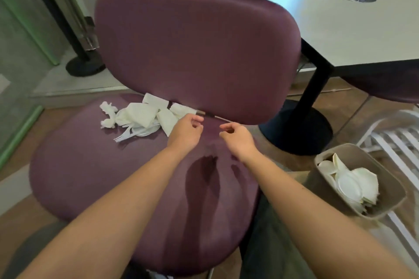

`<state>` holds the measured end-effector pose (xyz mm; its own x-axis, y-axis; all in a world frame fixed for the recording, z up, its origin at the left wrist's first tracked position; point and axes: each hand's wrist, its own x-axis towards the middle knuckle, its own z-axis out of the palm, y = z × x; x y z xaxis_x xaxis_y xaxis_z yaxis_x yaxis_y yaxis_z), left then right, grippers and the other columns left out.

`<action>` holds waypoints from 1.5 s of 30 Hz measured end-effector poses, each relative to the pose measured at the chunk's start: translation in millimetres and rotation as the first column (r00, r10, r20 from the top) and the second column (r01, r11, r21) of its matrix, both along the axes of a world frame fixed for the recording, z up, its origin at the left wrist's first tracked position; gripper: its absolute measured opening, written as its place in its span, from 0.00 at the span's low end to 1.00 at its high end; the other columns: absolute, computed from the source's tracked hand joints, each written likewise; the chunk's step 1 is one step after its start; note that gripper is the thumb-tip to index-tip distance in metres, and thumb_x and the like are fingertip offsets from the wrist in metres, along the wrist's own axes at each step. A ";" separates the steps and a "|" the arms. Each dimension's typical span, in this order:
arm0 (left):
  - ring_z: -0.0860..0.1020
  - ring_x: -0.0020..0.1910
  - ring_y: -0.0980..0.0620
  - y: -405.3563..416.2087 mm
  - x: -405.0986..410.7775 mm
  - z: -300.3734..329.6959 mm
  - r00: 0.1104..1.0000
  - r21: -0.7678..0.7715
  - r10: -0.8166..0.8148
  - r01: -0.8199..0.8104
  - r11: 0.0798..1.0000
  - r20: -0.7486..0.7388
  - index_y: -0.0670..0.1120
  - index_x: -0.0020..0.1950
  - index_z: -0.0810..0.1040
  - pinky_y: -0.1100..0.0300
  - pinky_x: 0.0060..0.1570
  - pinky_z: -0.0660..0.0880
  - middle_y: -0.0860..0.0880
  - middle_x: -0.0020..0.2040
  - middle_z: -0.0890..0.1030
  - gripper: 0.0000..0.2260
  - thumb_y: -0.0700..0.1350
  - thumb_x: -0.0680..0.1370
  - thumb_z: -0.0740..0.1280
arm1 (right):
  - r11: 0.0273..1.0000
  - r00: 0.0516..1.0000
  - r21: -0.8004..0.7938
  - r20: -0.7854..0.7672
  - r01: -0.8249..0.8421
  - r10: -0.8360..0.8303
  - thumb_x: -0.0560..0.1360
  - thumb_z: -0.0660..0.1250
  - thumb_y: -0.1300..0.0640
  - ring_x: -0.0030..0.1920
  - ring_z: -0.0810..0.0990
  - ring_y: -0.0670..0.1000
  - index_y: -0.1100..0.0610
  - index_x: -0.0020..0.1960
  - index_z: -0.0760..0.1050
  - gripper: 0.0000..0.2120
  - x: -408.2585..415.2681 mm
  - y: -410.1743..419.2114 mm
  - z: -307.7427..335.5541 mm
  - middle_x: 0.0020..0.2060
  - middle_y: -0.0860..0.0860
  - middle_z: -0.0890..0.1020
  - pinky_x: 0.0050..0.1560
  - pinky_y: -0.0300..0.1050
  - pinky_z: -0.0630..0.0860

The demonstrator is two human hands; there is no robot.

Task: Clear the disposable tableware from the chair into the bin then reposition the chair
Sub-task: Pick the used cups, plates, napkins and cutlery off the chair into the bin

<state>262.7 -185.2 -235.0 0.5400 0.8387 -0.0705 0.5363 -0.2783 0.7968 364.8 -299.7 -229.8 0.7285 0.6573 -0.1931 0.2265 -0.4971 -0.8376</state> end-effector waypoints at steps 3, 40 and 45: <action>0.78 0.48 0.53 21.9 -30.0 -6.2 0.997 0.038 0.048 -0.046 0.998 -0.054 0.56 0.51 0.76 0.56 0.51 0.74 0.55 0.50 0.80 0.07 0.44 0.77 0.65 | 0.998 0.998 -0.011 0.010 -0.062 0.062 0.75 0.65 0.59 0.56 0.79 0.52 0.53 0.57 0.79 0.12 -20.0 27.4 -6.8 0.52 0.50 0.83 0.56 0.42 0.71; 0.72 0.60 0.47 121.5 -162.1 -58.8 0.927 0.054 0.229 -0.223 0.973 -0.298 0.54 0.59 0.75 0.51 0.58 0.71 0.51 0.58 0.76 0.15 0.51 0.73 0.69 | 0.881 0.790 -0.328 0.409 -0.340 0.457 0.79 0.62 0.54 0.52 0.79 0.54 0.51 0.54 0.76 0.07 -111.3 166.3 -66.0 0.53 0.50 0.78 0.46 0.48 0.75; 0.76 0.57 0.48 104.9 -168.7 -54.0 0.923 -0.019 0.248 -0.265 0.964 -0.295 0.56 0.50 0.75 0.49 0.56 0.75 0.53 0.51 0.81 0.06 0.52 0.75 0.67 | 0.887 0.779 -0.250 0.425 -0.389 0.461 0.77 0.65 0.50 0.59 0.68 0.52 0.50 0.53 0.79 0.08 -107.6 140.7 -59.7 0.54 0.50 0.71 0.47 0.48 0.73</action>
<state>94.0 -80.2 -289.0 0.2559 0.9358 -0.2425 0.7916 -0.0589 0.6082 257.2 -159.0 -289.4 0.4071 0.9131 -0.0227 0.7816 -0.3611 -0.5086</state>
